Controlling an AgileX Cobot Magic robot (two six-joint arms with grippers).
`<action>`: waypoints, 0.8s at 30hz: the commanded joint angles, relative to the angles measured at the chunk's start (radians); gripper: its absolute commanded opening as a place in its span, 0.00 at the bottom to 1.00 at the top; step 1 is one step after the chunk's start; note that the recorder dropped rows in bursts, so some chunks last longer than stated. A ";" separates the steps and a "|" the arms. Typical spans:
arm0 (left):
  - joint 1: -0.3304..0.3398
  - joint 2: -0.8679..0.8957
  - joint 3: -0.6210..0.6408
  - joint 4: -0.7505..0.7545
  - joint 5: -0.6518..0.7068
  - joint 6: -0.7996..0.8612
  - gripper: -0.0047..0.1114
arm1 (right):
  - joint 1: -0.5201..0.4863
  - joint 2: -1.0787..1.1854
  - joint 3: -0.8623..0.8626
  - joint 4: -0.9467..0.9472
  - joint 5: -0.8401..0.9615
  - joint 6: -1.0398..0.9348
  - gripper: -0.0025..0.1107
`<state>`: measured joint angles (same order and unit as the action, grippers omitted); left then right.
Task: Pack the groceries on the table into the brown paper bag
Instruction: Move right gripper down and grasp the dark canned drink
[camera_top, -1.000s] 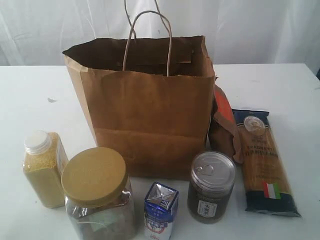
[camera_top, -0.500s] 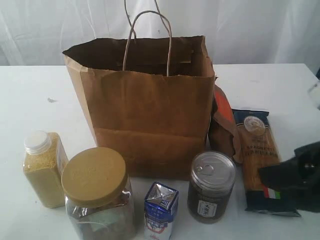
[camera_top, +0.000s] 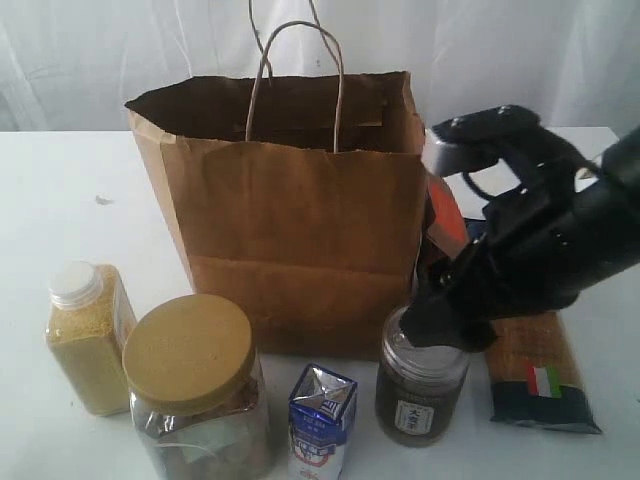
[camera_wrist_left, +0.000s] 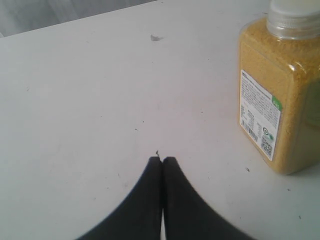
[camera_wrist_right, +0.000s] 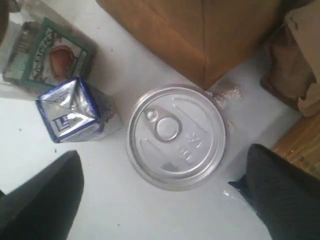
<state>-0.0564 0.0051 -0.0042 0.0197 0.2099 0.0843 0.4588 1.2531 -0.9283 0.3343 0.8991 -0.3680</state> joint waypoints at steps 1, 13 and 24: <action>0.004 -0.005 0.004 -0.012 -0.002 -0.001 0.04 | 0.022 0.087 -0.032 -0.061 0.003 -0.013 0.74; 0.004 -0.005 0.004 -0.012 -0.002 -0.001 0.04 | 0.048 0.158 -0.037 -0.072 -0.007 -0.020 0.75; 0.004 -0.005 0.004 -0.012 -0.002 -0.001 0.04 | 0.069 0.241 -0.038 -0.126 -0.070 -0.020 0.80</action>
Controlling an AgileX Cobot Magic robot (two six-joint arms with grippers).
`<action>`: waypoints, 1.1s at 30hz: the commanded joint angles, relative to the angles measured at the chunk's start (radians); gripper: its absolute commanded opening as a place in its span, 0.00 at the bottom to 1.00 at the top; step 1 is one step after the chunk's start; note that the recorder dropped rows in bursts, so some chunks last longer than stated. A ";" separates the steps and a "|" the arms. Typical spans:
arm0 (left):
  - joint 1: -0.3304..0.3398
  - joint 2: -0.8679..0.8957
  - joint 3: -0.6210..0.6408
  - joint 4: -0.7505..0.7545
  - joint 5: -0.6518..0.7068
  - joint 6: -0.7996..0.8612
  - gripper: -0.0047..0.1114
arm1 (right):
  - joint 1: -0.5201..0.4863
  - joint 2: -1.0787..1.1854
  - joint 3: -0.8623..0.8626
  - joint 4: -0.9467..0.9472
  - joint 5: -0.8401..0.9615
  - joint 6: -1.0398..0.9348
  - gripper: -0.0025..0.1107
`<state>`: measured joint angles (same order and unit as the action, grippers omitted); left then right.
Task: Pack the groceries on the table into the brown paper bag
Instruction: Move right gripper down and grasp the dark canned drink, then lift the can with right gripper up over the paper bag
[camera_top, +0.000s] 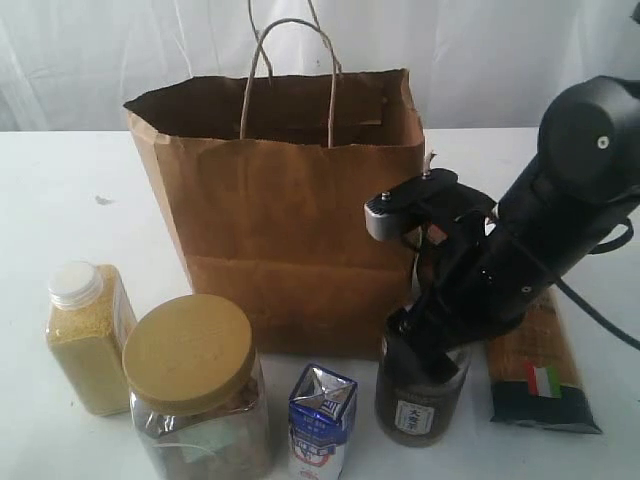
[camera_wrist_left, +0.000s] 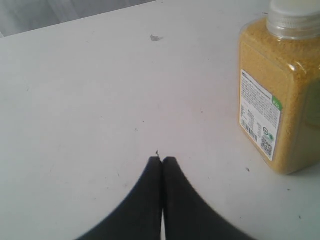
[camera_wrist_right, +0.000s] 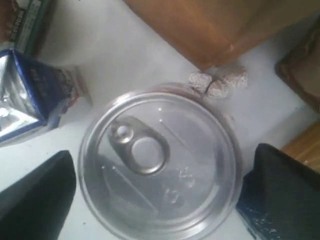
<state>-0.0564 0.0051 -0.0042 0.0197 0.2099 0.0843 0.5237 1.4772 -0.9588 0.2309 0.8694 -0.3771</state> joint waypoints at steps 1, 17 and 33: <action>0.004 -0.005 0.004 -0.012 -0.002 -0.001 0.04 | 0.004 0.031 -0.007 -0.027 -0.048 -0.010 0.80; 0.004 -0.005 0.004 -0.012 -0.002 -0.001 0.04 | 0.004 -0.084 -0.015 -0.025 0.047 0.048 0.02; 0.004 -0.005 0.004 -0.012 -0.002 -0.001 0.04 | 0.004 -0.252 -0.521 -0.079 0.280 0.085 0.02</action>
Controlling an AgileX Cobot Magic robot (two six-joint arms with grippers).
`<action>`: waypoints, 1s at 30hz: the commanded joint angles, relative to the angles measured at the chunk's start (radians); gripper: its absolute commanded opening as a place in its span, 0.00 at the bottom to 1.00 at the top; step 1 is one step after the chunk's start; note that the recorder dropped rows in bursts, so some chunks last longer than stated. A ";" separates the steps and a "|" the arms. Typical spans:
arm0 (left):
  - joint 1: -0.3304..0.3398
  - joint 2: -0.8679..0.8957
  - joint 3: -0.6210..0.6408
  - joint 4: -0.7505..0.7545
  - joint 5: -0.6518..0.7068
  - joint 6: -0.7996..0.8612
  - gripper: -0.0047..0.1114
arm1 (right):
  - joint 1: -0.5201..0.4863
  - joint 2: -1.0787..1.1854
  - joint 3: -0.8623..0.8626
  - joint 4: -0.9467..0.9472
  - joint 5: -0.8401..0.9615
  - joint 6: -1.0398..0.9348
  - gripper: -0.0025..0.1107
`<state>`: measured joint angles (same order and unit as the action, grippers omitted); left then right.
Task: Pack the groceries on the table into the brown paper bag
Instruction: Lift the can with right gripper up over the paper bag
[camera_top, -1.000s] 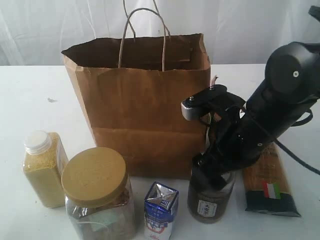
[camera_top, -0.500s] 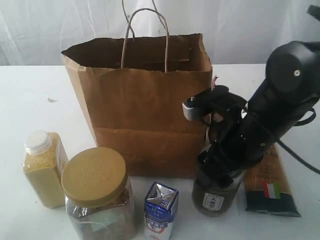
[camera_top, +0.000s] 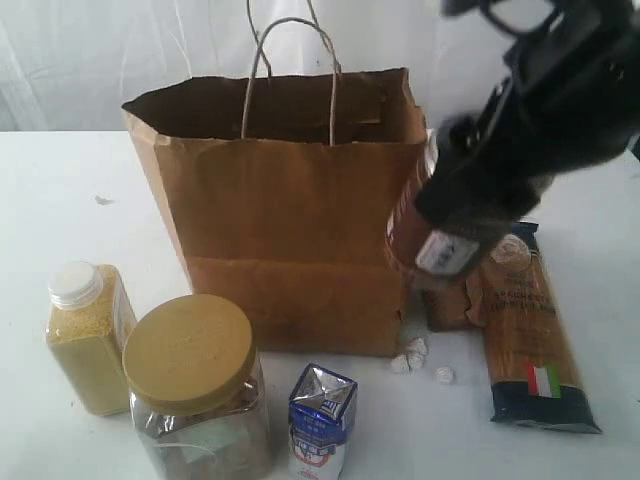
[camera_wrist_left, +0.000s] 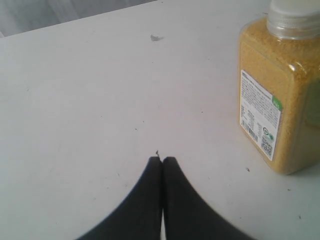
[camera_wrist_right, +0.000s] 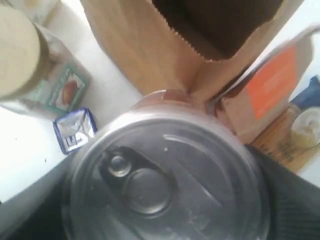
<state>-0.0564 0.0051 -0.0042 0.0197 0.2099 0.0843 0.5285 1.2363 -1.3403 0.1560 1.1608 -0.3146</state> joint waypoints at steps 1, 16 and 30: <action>0.004 -0.005 0.004 -0.012 -0.002 -0.001 0.04 | -0.001 -0.007 -0.177 -0.017 -0.019 0.038 0.02; 0.004 -0.005 0.004 -0.012 -0.002 -0.001 0.04 | -0.001 0.135 -0.410 -0.078 -0.026 0.065 0.02; 0.004 -0.005 0.004 -0.012 -0.002 -0.001 0.04 | -0.001 0.233 -0.441 -0.068 -0.163 0.066 0.02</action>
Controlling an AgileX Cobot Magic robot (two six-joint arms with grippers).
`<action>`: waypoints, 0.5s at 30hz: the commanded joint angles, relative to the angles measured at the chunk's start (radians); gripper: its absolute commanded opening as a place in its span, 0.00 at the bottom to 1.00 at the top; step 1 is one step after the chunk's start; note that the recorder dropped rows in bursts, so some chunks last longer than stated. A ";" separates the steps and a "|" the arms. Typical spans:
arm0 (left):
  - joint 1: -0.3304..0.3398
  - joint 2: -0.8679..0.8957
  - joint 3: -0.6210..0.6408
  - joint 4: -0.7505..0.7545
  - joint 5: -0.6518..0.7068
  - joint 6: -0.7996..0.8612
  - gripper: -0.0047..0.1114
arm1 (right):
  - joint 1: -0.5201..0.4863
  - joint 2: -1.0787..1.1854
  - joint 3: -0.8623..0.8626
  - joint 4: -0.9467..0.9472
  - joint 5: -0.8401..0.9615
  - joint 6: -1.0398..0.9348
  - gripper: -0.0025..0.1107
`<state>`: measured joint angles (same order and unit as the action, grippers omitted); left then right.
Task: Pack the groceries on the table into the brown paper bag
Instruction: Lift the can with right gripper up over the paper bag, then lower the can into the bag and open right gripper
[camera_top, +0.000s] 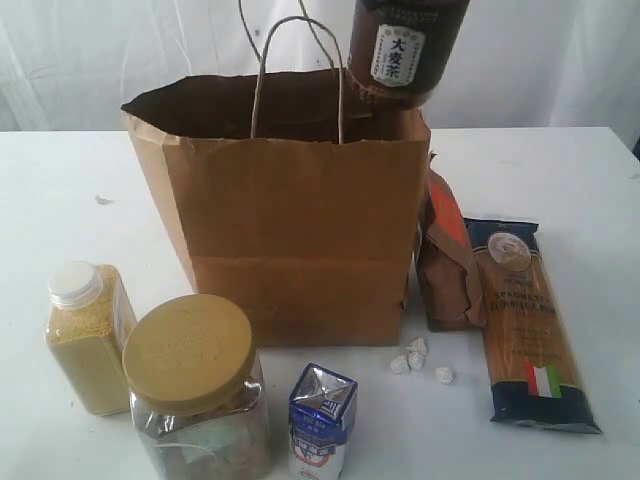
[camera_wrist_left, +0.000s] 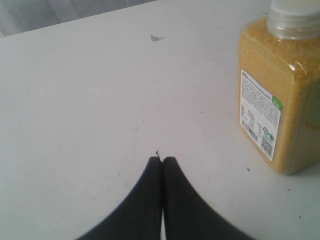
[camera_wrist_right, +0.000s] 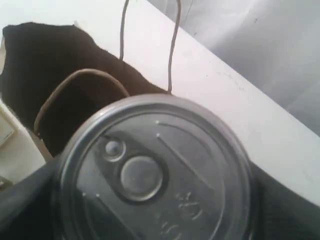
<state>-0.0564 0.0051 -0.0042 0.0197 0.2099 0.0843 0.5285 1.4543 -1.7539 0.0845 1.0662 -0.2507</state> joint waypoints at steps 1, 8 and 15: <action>0.004 -0.005 0.004 -0.012 -0.002 -0.001 0.04 | -0.001 0.024 -0.029 0.003 -0.068 0.002 0.02; 0.004 -0.005 0.004 -0.010 -0.002 -0.001 0.04 | -0.001 0.113 -0.029 0.070 -0.062 -0.007 0.02; 0.004 -0.005 0.004 -0.010 -0.002 -0.001 0.04 | -0.001 0.208 -0.020 0.062 0.001 -0.007 0.02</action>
<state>-0.0564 0.0051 -0.0042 0.0197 0.2099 0.0843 0.5285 1.6478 -1.7708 0.1473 1.0683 -0.2526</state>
